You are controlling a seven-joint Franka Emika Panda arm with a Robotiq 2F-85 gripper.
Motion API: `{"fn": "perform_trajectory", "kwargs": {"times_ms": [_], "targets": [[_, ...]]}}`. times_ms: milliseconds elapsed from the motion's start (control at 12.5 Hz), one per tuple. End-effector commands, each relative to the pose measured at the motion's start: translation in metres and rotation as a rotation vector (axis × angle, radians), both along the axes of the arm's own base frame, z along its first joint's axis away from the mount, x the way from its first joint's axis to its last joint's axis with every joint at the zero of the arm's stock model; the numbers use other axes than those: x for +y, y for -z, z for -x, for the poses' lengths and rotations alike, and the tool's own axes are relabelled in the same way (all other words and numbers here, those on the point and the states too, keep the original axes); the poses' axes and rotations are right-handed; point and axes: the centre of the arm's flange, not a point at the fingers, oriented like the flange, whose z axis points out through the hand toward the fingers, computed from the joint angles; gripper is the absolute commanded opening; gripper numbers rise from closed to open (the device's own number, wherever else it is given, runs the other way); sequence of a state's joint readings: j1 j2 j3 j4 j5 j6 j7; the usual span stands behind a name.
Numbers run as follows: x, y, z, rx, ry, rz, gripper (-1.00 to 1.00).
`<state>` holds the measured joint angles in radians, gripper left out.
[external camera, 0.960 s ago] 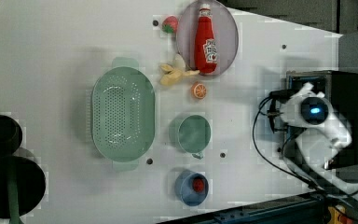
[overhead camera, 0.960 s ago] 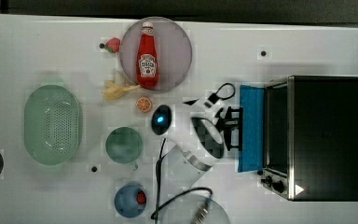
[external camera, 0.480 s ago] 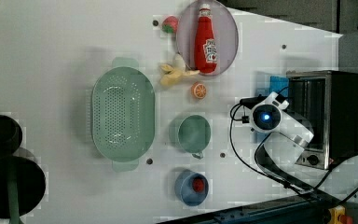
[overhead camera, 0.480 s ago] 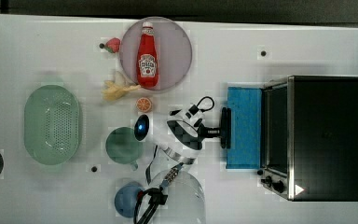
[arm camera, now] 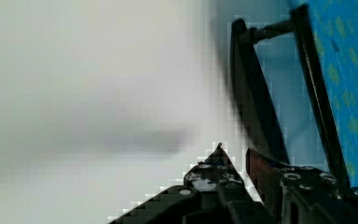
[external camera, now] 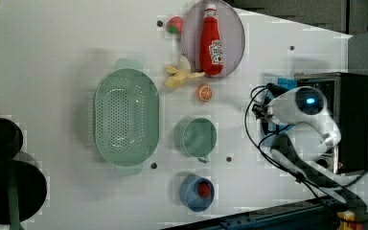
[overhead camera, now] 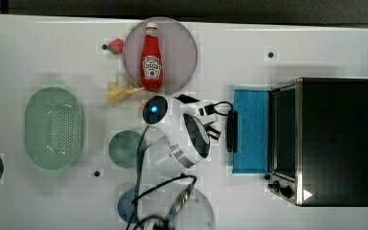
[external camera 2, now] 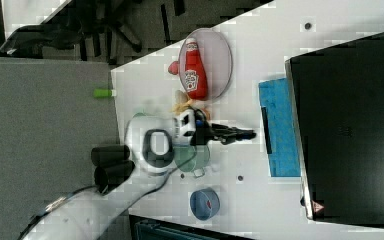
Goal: Flap open oven.
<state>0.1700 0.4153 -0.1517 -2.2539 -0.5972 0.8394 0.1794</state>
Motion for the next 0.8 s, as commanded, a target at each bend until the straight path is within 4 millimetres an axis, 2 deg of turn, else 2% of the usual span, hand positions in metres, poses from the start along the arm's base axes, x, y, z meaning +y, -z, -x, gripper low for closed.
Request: {"fn": "perform_trajectory", "kwargs": {"times_ms": [80, 400, 640, 800], "targets": [[0.007, -0.103, -0.031, -0.215, 0.159, -0.103, -0.65], [-0.007, -0.201, -0.021, -0.282, 0.359, -0.214, -0.65], [-0.015, -0.28, 0.002, -0.325, 0.468, -0.318, -0.65], [-0.02, -0.319, 0.019, -0.333, 0.513, -0.372, -0.65]]}}
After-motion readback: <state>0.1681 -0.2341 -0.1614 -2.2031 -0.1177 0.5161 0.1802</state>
